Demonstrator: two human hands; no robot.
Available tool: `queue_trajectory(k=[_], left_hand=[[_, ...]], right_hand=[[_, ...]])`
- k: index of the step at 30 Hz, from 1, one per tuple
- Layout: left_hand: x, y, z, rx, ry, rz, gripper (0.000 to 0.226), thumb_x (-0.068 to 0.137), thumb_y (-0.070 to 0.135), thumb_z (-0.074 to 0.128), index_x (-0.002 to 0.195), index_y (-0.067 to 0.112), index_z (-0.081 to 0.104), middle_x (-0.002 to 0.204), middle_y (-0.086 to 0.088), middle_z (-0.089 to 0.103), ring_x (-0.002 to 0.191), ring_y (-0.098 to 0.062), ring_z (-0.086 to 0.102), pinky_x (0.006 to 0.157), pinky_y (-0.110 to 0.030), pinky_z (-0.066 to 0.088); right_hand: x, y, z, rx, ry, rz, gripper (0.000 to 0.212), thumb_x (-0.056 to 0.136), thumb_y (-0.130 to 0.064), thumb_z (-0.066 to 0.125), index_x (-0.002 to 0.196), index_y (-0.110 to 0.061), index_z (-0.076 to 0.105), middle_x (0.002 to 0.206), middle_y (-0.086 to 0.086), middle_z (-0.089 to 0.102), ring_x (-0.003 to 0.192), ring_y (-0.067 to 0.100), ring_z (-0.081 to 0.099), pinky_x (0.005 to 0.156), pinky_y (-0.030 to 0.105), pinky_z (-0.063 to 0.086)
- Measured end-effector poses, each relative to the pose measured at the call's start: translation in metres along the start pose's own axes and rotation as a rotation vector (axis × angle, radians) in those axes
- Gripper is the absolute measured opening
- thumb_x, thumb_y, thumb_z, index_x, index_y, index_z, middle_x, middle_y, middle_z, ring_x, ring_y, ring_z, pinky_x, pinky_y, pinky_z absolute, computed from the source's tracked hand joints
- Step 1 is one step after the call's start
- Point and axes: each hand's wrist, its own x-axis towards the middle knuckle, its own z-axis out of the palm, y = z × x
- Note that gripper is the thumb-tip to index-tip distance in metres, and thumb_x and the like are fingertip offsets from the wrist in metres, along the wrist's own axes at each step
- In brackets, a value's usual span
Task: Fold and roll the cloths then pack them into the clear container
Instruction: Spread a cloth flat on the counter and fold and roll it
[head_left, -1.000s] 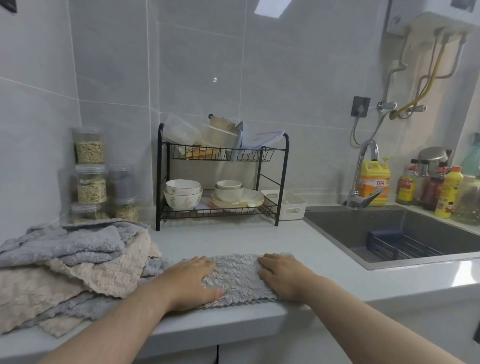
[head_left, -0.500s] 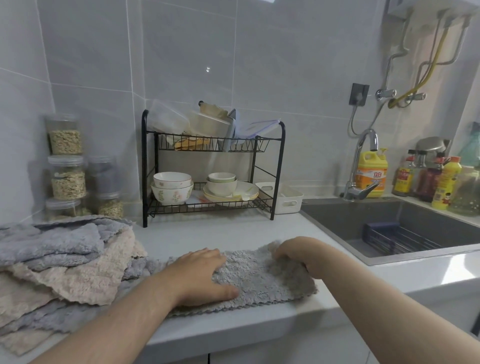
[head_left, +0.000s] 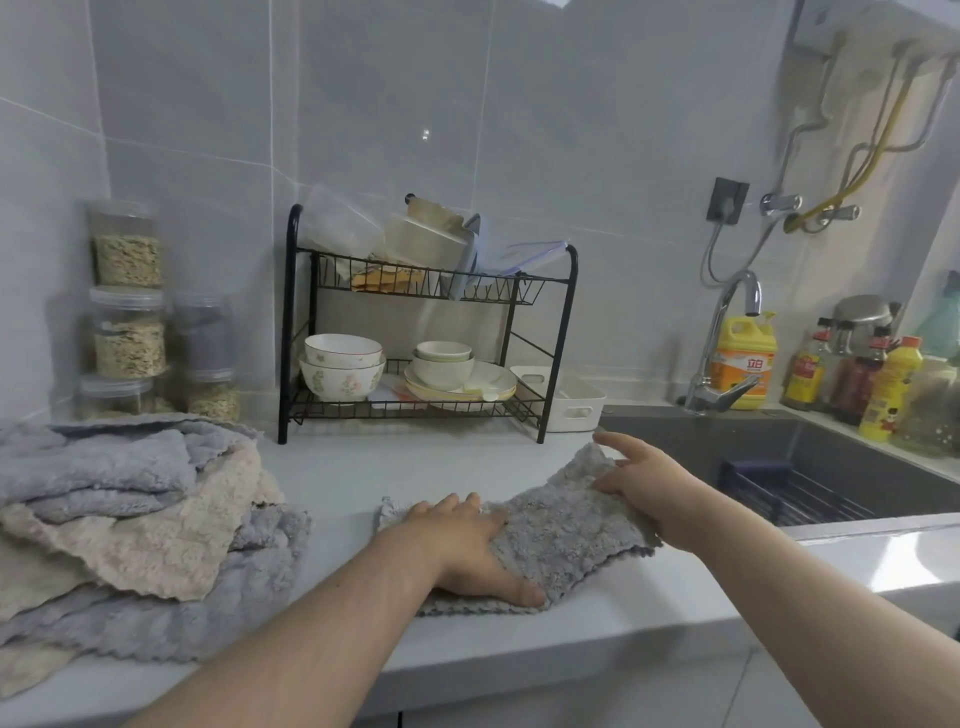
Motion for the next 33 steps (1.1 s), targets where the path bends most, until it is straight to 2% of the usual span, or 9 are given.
queue_trajectory(k=[3, 7, 11, 13, 15, 16, 19, 26, 33], left_hand=[[0.004, 0.003, 0.002, -0.009, 0.005, -0.018, 0.117, 0.060, 0.093, 0.044, 0.153, 0.036, 0.001, 0.162, 0.000, -0.008, 0.150, -0.023, -0.004, 0.119, -0.048, 0.001], [-0.006, -0.006, 0.001, -0.087, 0.240, 0.092, 0.105, 0.069, 0.088, 0.043, 0.153, 0.034, 0.010, 0.163, 0.001, 0.001, 0.150, -0.019, 0.001, 0.121, -0.044, 0.004], [-0.018, -0.059, 0.011, -0.109, 0.409, -0.013, 0.083, 0.083, 0.079, 0.029, 0.151, 0.032, 0.023, 0.161, 0.003, 0.015, 0.149, -0.016, 0.011, 0.120, -0.040, 0.008], [-0.024, -0.085, 0.019, -0.098, 0.424, -0.115, 0.063, 0.093, 0.066, 0.025, 0.143, 0.032, 0.040, 0.156, 0.004, 0.030, 0.145, -0.019, 0.023, 0.118, -0.041, 0.017], [-0.025, -0.102, 0.025, -0.187, 0.548, -0.156, 0.042, 0.096, 0.047, 0.022, 0.098, 0.026, 0.058, 0.121, 0.006, 0.061, 0.116, -0.023, 0.050, 0.096, -0.038, 0.037], [-0.024, -0.106, 0.026, -0.305, 0.625, -0.168, 0.036, 0.095, 0.039, 0.025, 0.079, 0.020, 0.050, 0.094, 0.004, 0.062, 0.095, -0.024, 0.053, 0.080, -0.036, 0.039], [-0.022, -0.110, 0.029, -0.618, 0.739, -0.199, 0.028, 0.098, 0.028, 0.036, 0.070, 0.021, 0.038, 0.070, -0.002, 0.049, 0.072, -0.025, 0.047, 0.063, -0.032, 0.033], [-0.024, -0.114, 0.026, -0.899, 0.848, -0.240, 0.019, 0.098, 0.023, 0.042, 0.080, 0.023, 0.041, 0.080, 0.002, 0.045, 0.077, -0.016, 0.038, 0.070, -0.031, 0.029], [-0.023, -0.115, 0.025, -0.910, 0.848, -0.236, 0.014, 0.097, 0.021, 0.043, 0.083, 0.024, 0.040, 0.082, 0.006, 0.043, 0.080, -0.015, 0.036, 0.073, -0.028, 0.029]], right_hand=[[0.003, -0.005, -0.002, -0.064, 0.026, -0.069, 0.065, 0.087, 0.009, 0.057, 0.141, -0.026, 0.047, 0.117, 0.006, 0.056, 0.091, 0.030, 0.068, 0.081, 0.045, 0.059], [0.005, -0.014, -0.008, -0.283, 0.061, -0.143, 0.066, 0.087, 0.004, 0.053, 0.146, -0.024, 0.041, 0.116, -0.001, 0.061, 0.086, 0.013, 0.063, 0.060, 0.017, 0.052], [0.001, -0.026, -0.018, -0.487, 0.153, -0.193, 0.070, 0.086, 0.000, 0.050, 0.150, -0.023, 0.034, 0.142, 0.008, 0.052, 0.117, 0.025, 0.057, 0.089, 0.027, 0.050], [-0.005, -0.036, -0.013, -0.589, 0.173, -0.233, 0.068, 0.089, -0.004, 0.048, 0.152, -0.023, 0.029, 0.144, 0.009, 0.050, 0.109, 0.023, 0.059, 0.085, 0.026, 0.047], [-0.009, -0.047, 0.004, -0.663, 0.170, -0.292, 0.064, 0.092, -0.012, 0.047, 0.152, -0.024, 0.029, 0.141, 0.009, 0.052, 0.089, 0.016, 0.063, 0.072, 0.022, 0.050], [-0.012, -0.051, 0.015, -0.693, 0.159, -0.314, 0.061, 0.093, -0.015, 0.047, 0.151, -0.023, 0.030, 0.137, 0.009, 0.055, 0.080, 0.014, 0.065, 0.064, 0.022, 0.053], [-0.018, -0.063, 0.057, -0.800, 0.084, -0.316, 0.051, 0.091, -0.010, 0.046, 0.141, -0.019, 0.042, 0.115, 0.006, 0.063, 0.070, 0.015, 0.063, 0.052, 0.028, 0.054], [-0.032, -0.046, 0.152, -0.941, -0.057, -0.287, 0.013, 0.090, -0.020, 0.053, 0.101, -0.014, 0.053, 0.112, 0.009, 0.062, 0.105, 0.029, 0.060, 0.073, 0.028, 0.045], [-0.054, -0.028, 0.166, -1.122, -0.164, -0.379, 0.043, 0.097, -0.033, 0.040, 0.126, -0.004, 0.052, 0.130, 0.020, 0.054, 0.121, 0.034, 0.049, 0.097, 0.037, 0.042]])
